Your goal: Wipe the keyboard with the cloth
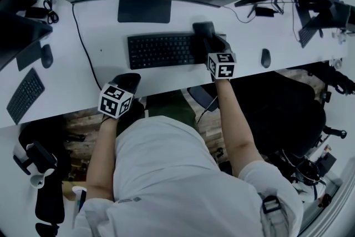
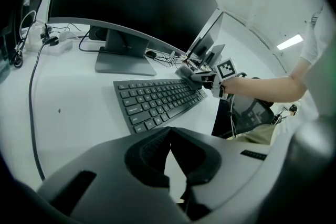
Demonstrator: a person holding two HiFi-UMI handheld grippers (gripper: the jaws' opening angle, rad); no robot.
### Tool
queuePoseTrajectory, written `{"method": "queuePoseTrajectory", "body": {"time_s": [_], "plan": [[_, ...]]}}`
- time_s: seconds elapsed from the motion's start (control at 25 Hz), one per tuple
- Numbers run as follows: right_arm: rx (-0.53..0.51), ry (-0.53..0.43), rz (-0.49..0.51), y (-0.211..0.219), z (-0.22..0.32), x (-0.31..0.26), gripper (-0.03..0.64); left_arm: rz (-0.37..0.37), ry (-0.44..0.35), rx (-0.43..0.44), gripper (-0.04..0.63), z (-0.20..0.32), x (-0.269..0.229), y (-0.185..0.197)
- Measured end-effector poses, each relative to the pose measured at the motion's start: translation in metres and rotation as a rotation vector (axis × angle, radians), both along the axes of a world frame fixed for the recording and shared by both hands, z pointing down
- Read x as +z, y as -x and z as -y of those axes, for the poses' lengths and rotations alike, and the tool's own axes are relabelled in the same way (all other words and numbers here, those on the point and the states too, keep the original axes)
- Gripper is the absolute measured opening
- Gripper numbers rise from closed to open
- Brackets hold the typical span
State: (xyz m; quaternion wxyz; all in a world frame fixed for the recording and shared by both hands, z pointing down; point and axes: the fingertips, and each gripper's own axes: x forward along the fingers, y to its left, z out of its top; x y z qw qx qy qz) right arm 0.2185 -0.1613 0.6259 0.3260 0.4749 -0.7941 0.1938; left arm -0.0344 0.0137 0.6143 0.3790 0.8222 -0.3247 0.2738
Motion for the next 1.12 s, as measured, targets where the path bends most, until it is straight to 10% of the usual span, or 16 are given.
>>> {"method": "queuePoseTrajectory", "body": {"time_s": [1.12], "plan": [[0.105, 0.021, 0.003, 0.01, -0.085, 0.014, 0.115, -0.021, -0.024, 0.125, 0.0, -0.011, -0.005, 0.02]]}}
